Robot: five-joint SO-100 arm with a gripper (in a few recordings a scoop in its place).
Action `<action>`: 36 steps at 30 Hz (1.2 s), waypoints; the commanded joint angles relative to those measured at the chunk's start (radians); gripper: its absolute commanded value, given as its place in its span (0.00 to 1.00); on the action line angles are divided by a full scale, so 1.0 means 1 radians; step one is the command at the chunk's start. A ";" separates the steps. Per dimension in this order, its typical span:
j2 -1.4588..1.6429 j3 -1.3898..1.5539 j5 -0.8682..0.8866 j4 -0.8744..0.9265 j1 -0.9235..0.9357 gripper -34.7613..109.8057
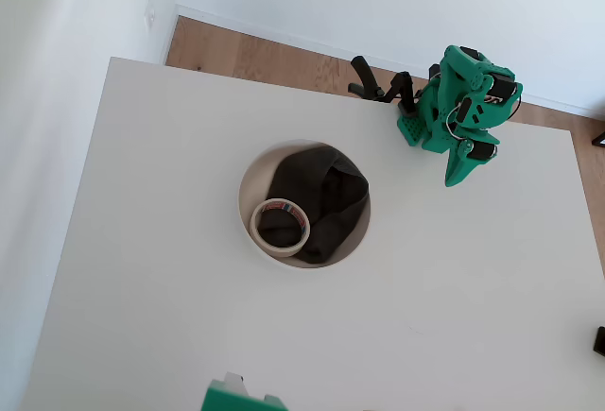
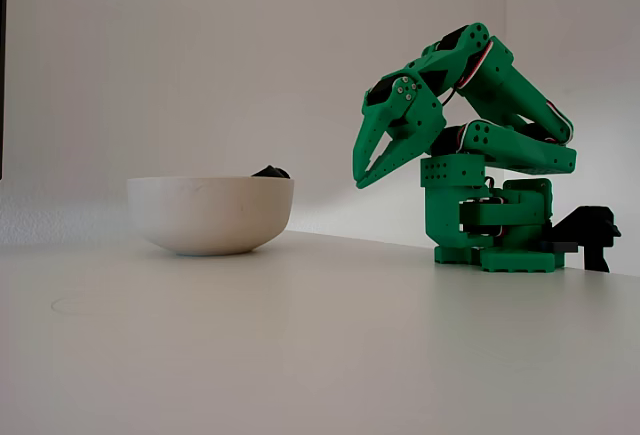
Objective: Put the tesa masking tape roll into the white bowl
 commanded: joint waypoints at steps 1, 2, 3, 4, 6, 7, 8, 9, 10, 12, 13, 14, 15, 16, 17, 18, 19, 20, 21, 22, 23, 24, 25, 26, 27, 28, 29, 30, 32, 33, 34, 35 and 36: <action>0.008 0.017 -0.003 -0.021 0.012 0.18; 0.008 0.028 -0.002 -0.025 0.012 0.18; 0.008 0.038 0.000 -0.028 0.012 0.18; 0.008 0.049 0.000 -0.029 0.012 0.18; 0.008 0.072 0.002 -0.034 0.012 0.18; 0.008 0.081 0.003 -0.034 0.012 0.18; 0.008 0.087 0.005 -0.034 0.012 0.18; 0.008 0.091 0.003 -0.031 0.014 0.18; 0.008 0.092 0.002 -0.028 0.014 0.18; 0.008 0.092 0.003 -0.021 0.017 0.18; 0.008 0.092 0.006 -0.018 0.018 0.18; 0.008 0.091 0.011 -0.012 0.018 0.18; 0.008 0.087 0.017 0.000 0.011 0.18; 0.008 0.086 0.023 0.009 0.002 0.18; 0.008 0.084 0.028 0.015 -0.006 0.18; 0.008 0.084 0.031 0.021 -0.011 0.18; 0.008 0.083 0.035 0.029 -0.012 0.18; 0.006 0.081 0.040 0.037 -0.012 0.18; 0.006 0.081 0.041 0.040 -0.014 0.18; 0.006 0.080 0.043 0.048 -0.017 0.18; 0.006 0.078 0.044 0.052 -0.018 0.18; 0.006 0.078 0.048 0.052 -0.018 0.18; 0.006 0.078 0.051 0.052 -0.014 0.18; 0.006 0.078 0.052 0.052 -0.009 0.18; 0.006 0.078 0.054 0.052 -0.006 0.18; 0.006 0.078 0.054 0.052 -0.006 0.18; 0.006 0.078 0.054 0.052 -0.006 0.18; 0.006 0.078 0.052 0.052 -0.006 0.18; 0.006 0.078 0.052 0.052 -0.006 0.18; 0.006 0.078 0.054 0.052 -0.006 0.18; 0.006 0.078 0.058 0.052 -0.002 0.18; 0.006 0.078 0.058 0.052 -0.002 0.18; 0.006 0.078 0.058 0.052 -0.002 0.18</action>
